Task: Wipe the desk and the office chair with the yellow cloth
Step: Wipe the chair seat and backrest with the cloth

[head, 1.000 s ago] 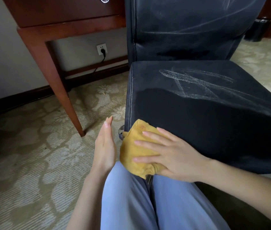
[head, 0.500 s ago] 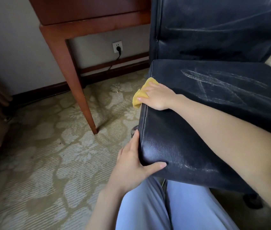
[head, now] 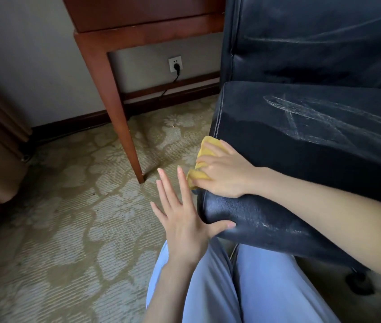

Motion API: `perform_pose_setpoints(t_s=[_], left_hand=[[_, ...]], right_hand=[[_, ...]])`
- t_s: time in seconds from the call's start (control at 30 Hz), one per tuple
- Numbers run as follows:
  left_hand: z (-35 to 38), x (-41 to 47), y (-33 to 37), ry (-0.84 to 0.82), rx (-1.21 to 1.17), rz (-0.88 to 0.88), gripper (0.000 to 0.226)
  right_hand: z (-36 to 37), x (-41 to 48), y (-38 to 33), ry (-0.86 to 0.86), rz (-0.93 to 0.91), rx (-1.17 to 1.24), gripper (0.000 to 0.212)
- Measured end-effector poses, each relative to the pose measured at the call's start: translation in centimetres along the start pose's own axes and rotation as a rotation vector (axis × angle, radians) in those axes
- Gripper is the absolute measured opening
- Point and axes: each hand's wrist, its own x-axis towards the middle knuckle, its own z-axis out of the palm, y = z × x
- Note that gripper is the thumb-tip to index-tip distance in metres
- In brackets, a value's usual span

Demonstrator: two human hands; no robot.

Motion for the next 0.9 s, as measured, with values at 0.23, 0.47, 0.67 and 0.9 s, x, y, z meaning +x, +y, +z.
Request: perform_pose_setpoints(t_s=[0.23, 0.47, 0.67, 0.9], left_hand=[[-0.3, -0.9, 0.8, 0.109, 0.113, 0.060, 0.127], [-2.0, 1.4, -1.4, -0.217, 0.191, 0.310, 0.139], [-2.3, 3.7, -2.5, -0.343, 0.280, 0.283, 0.145], [-1.6, 3.4, -3.6, -0.303, 0.180, 0.156, 0.142]], right_hand=[[1.1, -7.7, -1.1, 0.035, -0.183, 0.156, 0.054], [-0.5, -7.2, 1.6, -0.027, -0.221, -0.002, 0.061], [-1.5, -3.2, 5.7, 0.107, -0.017, 0.066, 0.064], [-2.3, 3.3, 8.1, 0.100, 0.239, 0.016, 0.056]])
